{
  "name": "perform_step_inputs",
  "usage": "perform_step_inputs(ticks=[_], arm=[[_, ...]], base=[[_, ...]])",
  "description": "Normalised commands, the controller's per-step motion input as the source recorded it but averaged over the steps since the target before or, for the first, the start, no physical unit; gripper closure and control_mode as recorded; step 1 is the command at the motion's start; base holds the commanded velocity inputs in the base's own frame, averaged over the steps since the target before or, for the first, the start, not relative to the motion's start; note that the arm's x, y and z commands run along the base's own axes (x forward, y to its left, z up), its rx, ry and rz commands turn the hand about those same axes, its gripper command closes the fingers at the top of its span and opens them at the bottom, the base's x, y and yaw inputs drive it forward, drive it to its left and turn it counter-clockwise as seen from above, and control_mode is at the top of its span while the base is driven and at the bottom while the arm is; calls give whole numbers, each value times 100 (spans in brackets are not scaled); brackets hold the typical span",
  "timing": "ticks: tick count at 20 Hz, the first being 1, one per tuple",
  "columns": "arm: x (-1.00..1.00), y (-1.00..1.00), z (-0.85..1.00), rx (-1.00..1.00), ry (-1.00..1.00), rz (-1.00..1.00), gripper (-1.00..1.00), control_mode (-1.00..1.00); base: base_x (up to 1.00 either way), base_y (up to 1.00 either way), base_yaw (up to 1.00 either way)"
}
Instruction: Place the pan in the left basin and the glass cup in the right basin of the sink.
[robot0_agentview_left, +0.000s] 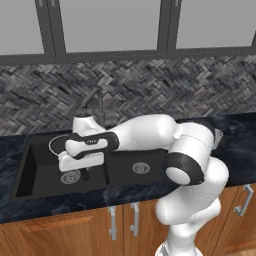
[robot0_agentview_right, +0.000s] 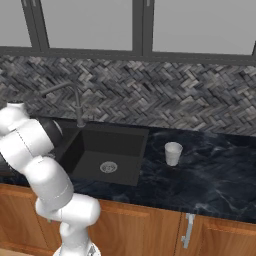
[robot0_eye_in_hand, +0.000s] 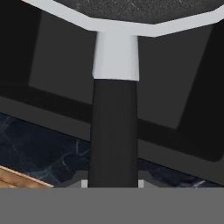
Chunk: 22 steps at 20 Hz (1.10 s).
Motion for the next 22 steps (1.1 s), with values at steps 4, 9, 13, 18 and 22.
perform_step_inputs(ticks=[4, 9, 13, 18, 22], arm=[[18, 30, -3, 0, 2, -4, 100, -100], [10, 26, -5, -4, 1, -4, 100, -100], [15, 17, -9, -7, 3, 0, 100, -100], [16, 12, -10, -8, 0, 0, 100, -100], [15, 6, -7, -4, 0, 1, 100, -100]], base=[[0, 0, 0], [0, 0, 0], [0, 0, 0], [0, 0, 0], [0, 0, 0]])
